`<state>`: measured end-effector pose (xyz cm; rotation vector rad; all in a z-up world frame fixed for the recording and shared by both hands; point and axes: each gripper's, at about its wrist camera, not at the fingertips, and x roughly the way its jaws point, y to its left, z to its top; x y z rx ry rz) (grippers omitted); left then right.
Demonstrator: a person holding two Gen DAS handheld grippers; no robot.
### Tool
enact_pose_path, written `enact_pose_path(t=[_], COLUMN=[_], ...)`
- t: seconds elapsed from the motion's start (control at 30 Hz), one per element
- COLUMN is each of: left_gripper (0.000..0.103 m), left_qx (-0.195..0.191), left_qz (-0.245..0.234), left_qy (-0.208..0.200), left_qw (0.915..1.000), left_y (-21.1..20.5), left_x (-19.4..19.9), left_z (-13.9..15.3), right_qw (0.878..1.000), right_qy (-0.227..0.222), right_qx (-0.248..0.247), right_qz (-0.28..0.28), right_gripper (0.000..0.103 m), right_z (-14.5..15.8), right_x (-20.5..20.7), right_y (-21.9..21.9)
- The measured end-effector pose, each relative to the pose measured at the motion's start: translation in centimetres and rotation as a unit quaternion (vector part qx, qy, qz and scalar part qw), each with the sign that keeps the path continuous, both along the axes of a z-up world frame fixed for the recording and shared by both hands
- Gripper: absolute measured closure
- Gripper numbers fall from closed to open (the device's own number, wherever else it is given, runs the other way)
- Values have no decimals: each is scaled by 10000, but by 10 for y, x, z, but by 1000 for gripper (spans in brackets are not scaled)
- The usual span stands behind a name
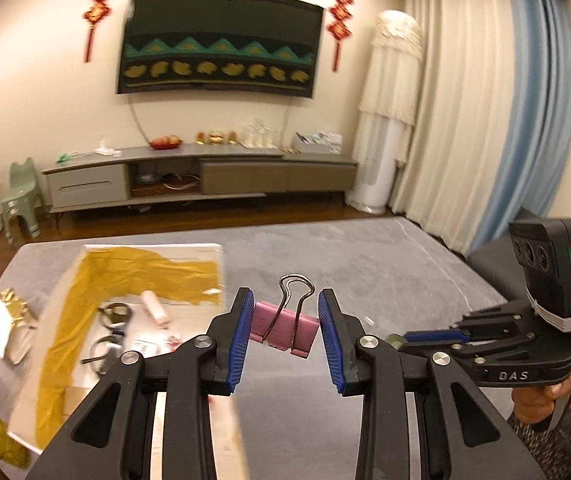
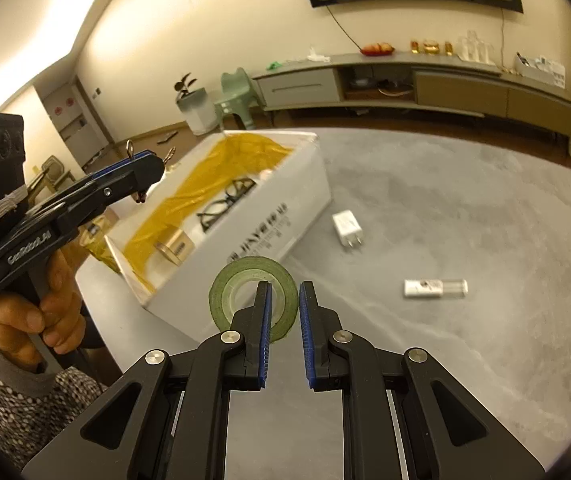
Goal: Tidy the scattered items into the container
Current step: 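Carry the tape roll and binder clip over the cardboard box with both tools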
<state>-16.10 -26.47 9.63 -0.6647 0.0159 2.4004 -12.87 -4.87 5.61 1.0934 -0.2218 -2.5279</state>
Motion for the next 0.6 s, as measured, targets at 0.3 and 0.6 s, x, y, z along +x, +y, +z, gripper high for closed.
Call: enact_pose_path(t=[0.3, 0.6], left_gripper=[68, 68], left_qx=[446, 333], left_qz=[524, 710], left_qy=[41, -225], left_qw=[9976, 9967], left_y=[-63, -92], left_x=[-5, -18], left_z=[10, -5], right_qw=[9994, 9976], right_qy=[219, 358], right_qx=[28, 253], right_qz=[283, 533], right_gripper=[88, 88], right_z=[29, 45], right_x=[-11, -29], right_y=[-41, -84])
